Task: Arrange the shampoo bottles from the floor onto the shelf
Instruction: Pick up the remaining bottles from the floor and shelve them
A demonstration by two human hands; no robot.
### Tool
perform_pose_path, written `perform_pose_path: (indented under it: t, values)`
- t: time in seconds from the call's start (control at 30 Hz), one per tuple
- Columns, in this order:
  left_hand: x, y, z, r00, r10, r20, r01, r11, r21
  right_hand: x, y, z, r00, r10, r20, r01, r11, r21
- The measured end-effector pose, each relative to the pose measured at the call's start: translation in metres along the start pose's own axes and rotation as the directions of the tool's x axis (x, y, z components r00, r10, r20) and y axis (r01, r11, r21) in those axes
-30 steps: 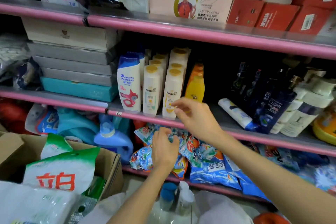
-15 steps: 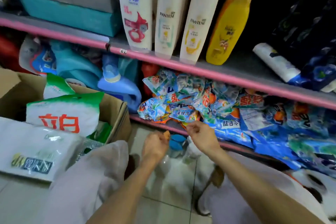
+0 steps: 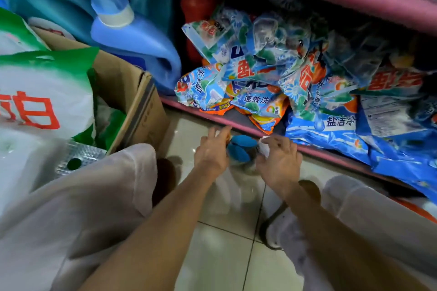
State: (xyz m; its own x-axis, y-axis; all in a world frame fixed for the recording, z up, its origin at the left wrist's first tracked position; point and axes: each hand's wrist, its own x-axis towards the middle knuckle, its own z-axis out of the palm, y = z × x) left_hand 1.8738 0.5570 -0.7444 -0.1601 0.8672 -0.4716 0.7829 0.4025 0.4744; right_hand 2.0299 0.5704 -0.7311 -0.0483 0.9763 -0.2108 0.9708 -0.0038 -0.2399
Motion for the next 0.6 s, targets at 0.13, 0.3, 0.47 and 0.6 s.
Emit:
perform_pose_path:
  t: [0.13, 0.3, 0.47, 0.6]
  values:
    - [0.021, -0.004, 0.007, 0.996, 0.085, 0.027, -0.089, 0.977, 0.195, 0.001, 0.016, 0.008, 0.999, 0.027, 0.018, -0.03, 0.99, 0.139]
    - [0.023, -0.011, 0.022, 0.999, 0.032, 0.0, -0.032, 0.976, 0.216, -0.007, 0.035, 0.021, 0.995, -0.004, 0.102, -0.016, 0.981, 0.196]
    - [0.015, -0.024, 0.027, 0.985, -0.154, -0.077, 0.156, 0.988, 0.021, -0.01, 0.042, 0.022, 0.993, 0.022, 0.114, -0.058, 0.943, 0.326]
    - [0.005, -0.037, 0.016, 0.937, -0.327, -0.123, 0.3, 0.934, -0.191, -0.018, 0.052, 0.017, 0.994, 0.067, 0.085, -0.092, 0.938, 0.334]
